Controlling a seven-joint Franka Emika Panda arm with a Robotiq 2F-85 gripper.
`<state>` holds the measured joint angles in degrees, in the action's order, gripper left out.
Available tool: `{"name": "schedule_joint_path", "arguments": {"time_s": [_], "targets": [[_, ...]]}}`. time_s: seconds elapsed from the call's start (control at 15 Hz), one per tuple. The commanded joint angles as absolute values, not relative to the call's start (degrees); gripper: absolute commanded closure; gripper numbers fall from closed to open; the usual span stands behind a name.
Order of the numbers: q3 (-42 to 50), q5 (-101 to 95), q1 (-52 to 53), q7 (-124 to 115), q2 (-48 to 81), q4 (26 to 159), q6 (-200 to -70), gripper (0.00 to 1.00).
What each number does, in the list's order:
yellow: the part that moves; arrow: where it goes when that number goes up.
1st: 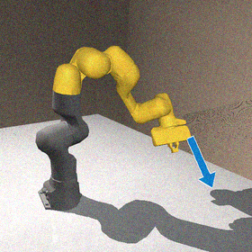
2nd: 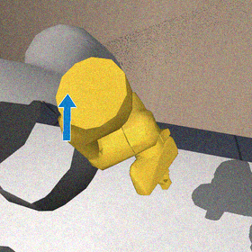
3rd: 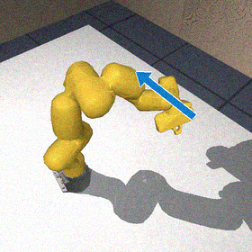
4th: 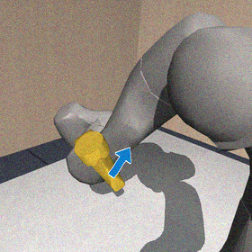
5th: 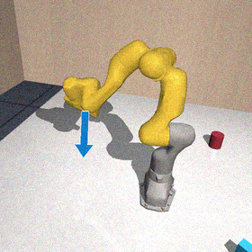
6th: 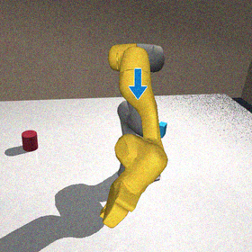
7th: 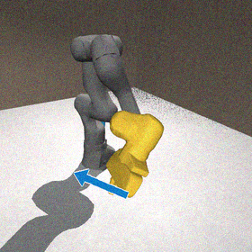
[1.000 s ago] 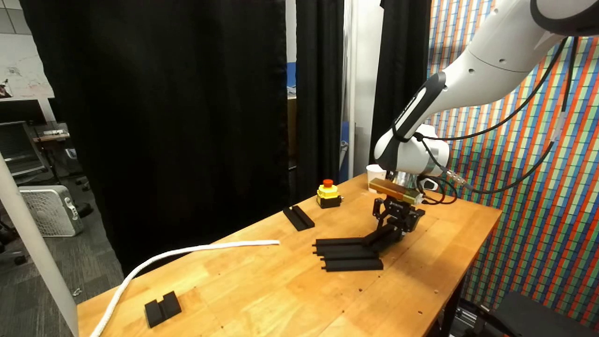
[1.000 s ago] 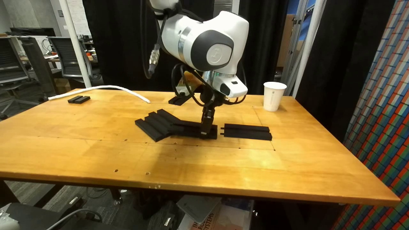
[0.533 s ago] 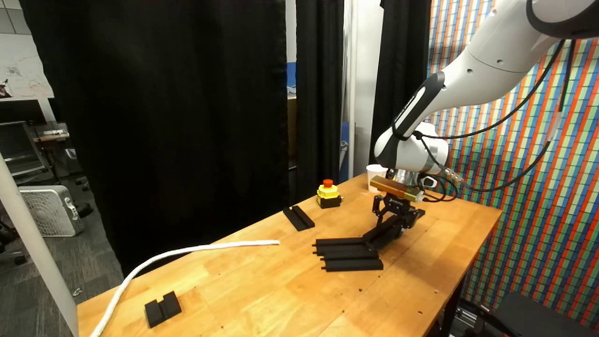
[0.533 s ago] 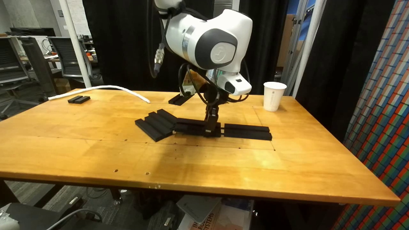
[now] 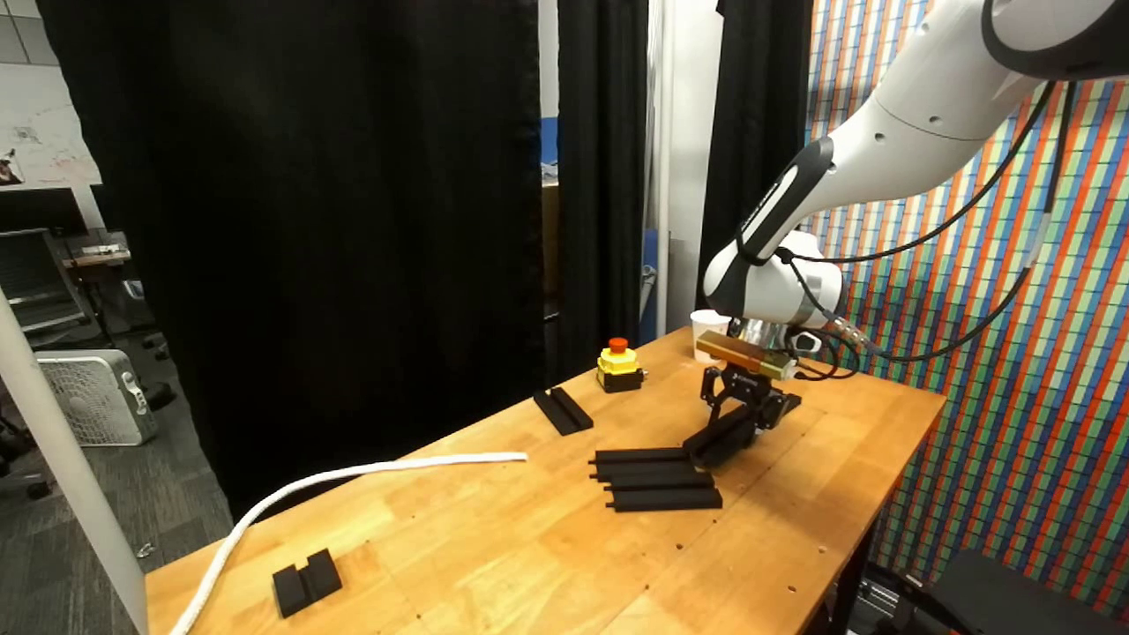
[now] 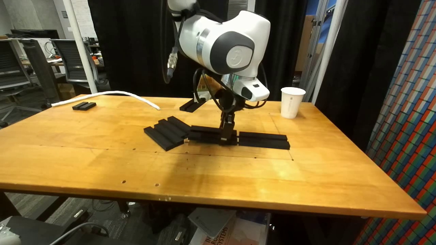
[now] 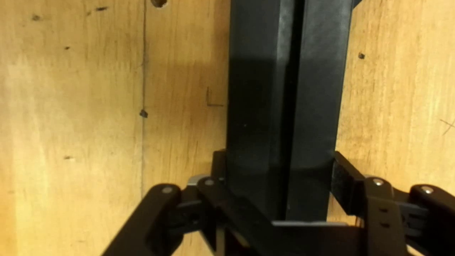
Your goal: Put the black objects in a line
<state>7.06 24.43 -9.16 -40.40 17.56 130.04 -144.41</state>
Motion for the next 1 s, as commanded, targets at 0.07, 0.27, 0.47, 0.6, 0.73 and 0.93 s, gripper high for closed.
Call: {"name": "schedule_joint_path", "arguments": {"time_s": [0.07, 0.27, 0.47, 0.6, 0.73, 0.93], "targets": [[8.24, 24.40, -8.86, -40.00, 18.11, 128.87, -143.35, 0.55], [8.86, 23.94, -8.88, -40.29, 18.27, 128.66, -143.31, 0.55], [9.67, 23.28, -8.87, -40.86, 18.67, 128.20, -142.93, 0.55], [10.23, 22.74, -8.96, -40.91, 19.15, 127.61, -142.47, 0.55], [10.45, 22.51, -9.21, -40.02, 19.68, 126.84, -141.78, 0.55], [10.83, 21.90, -9.32, -39.82, 20.82, 125.23, -140.18, 0.55]]}}
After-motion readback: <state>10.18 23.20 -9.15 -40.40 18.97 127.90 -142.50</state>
